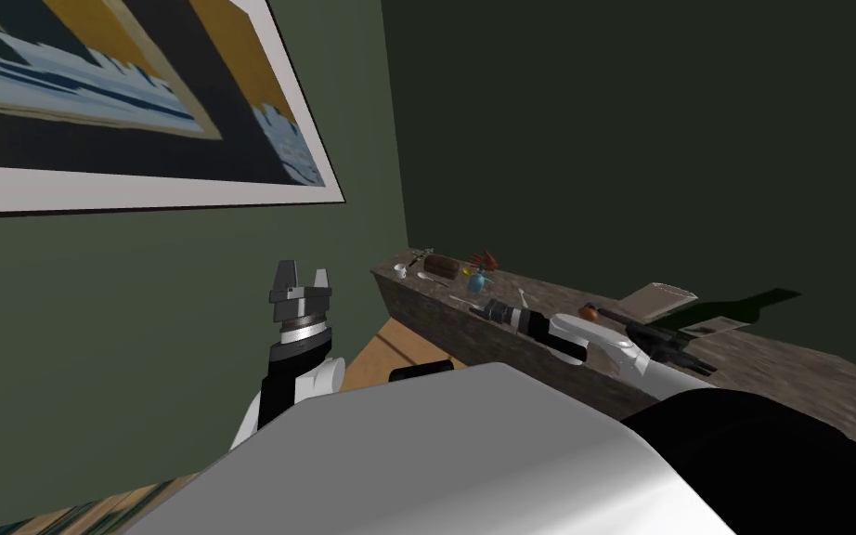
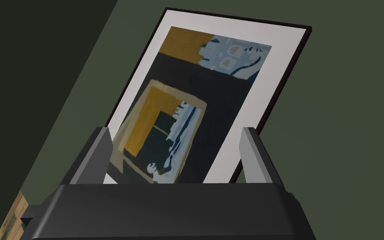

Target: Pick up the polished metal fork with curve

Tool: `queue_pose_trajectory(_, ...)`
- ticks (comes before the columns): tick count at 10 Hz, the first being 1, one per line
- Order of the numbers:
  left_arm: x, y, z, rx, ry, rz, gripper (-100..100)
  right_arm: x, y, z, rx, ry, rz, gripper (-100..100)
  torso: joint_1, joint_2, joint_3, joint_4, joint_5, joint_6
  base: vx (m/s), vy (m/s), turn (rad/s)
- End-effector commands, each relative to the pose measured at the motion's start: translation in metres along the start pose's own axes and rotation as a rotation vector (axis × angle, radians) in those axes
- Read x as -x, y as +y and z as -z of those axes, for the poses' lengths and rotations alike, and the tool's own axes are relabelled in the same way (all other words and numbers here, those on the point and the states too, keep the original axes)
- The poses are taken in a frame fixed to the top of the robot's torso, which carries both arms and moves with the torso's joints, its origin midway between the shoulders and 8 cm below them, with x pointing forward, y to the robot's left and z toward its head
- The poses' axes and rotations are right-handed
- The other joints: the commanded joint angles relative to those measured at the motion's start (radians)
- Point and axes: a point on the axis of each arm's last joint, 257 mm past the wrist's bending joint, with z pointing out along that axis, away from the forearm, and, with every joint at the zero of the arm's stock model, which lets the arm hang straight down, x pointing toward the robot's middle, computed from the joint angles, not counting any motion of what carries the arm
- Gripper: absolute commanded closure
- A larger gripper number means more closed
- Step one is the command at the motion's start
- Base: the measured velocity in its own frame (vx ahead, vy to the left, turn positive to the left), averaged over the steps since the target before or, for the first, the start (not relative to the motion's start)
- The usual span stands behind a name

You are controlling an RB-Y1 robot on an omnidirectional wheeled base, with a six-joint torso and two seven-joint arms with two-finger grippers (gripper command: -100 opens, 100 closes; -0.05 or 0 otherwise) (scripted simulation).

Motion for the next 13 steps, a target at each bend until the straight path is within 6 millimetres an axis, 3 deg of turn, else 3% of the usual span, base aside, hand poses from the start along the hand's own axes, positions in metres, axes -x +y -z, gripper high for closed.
queue_pose_trajectory(1,0.0,0.0,0.0,0.0,0.0,0.0,0,-0.024,-0.012,0.009,-0.008,0.079,0.032,-100,0.0,0.0,0.0,0.0,0.0,0.0,0.066,0.053,0.136)
queue_pose_trajectory(2,0.0,0.0,0.0,0.0,0.0,0.0,0,-0.024,-0.013,0.011,-0.005,0.094,0.048,-100,0.001,-0.001,0.0,0.0,0.0,-0.001,0.067,0.047,0.064)
queue_pose_trajectory(3,0.0,0.0,0.0,0.0,0.0,0.0,0,-0.044,-0.023,0.021,-0.013,0.155,0.064,-100,0.001,-0.001,0.0,0.0,0.0,0.0,0.09,0.052,0.146)
queue_pose_trajectory(4,0.0,0.0,0.0,0.0,0.0,0.0,0,-0.044,-0.025,0.023,-0.01,0.172,0.081,-100,0.001,-0.002,-0.001,0.0,0.0,-0.001,0.074,0.043,0.061)
queue_pose_trajectory(5,0.0,0.0,0.0,0.0,0.0,0.0,0,-0.064,-0.035,0.036,-0.016,0.237,0.099,-100,0.001,-0.001,-0.001,0.0,0.0,0.0,0.089,0.078,0.128)
queue_pose_trajectory(6,0.0,0.0,0.0,0.0,0.0,0.0,0,-0.063,-0.037,0.037,-0.014,0.249,0.111,-100,0.003,-0.002,-0.001,0.0,0.0,-0.001,0.071,0.059,0.058)
queue_pose_trajectory(7,0.0,0.0,0.0,0.0,0.0,0.0,0,-0.082,-0.047,0.052,-0.019,0.316,0.129,-100,0.002,-0.001,-0.001,0.0,0.001,0.0,0.084,0.051,0.107)
queue_pose_trajectory(8,0.0,0.0,0.0,0.0,0.0,0.0,0,-0.081,-0.048,0.053,-0.017,0.324,0.138,-100,0.001,-0.001,-0.001,0.0,0.0,0.0,0.068,0.04,0.055)
queue_pose_trajectory(10,0.0,0.0,0.0,0.0,0.0,0.0,0,-0.114,-0.068,0.086,-0.023,0.457,0.169,-100,0.001,-0.001,0.0,0.0,0.0,0.0,0.086,0.05,0.158)
queue_pose_trajectory(11,0.0,0.0,0.0,0.0,0.0,0.0,0,-0.113,-0.07,0.088,-0.022,0.467,0.18,-100,0.001,-0.003,-0.002,-0.001,0.0,0.0,0.095,0.052,0.04)
queue_pose_trajectory(12,0.0,0.0,0.0,0.0,0.0,0.0,0,-0.127,-0.078,0.105,-0.024,0.53,0.192,-100,0.001,-0.002,-0.001,-0.001,0.0,0.0,0.086,0.061,0.066)
queue_pose_trajectory(13,0.0,0.0,0.0,0.0,0.0,0.0,0,-0.126,-0.079,0.106,-0.023,0.533,0.195,-100,0.002,-0.002,-0.001,0.0,0.0,0.0,0.054,0.044,0.047)
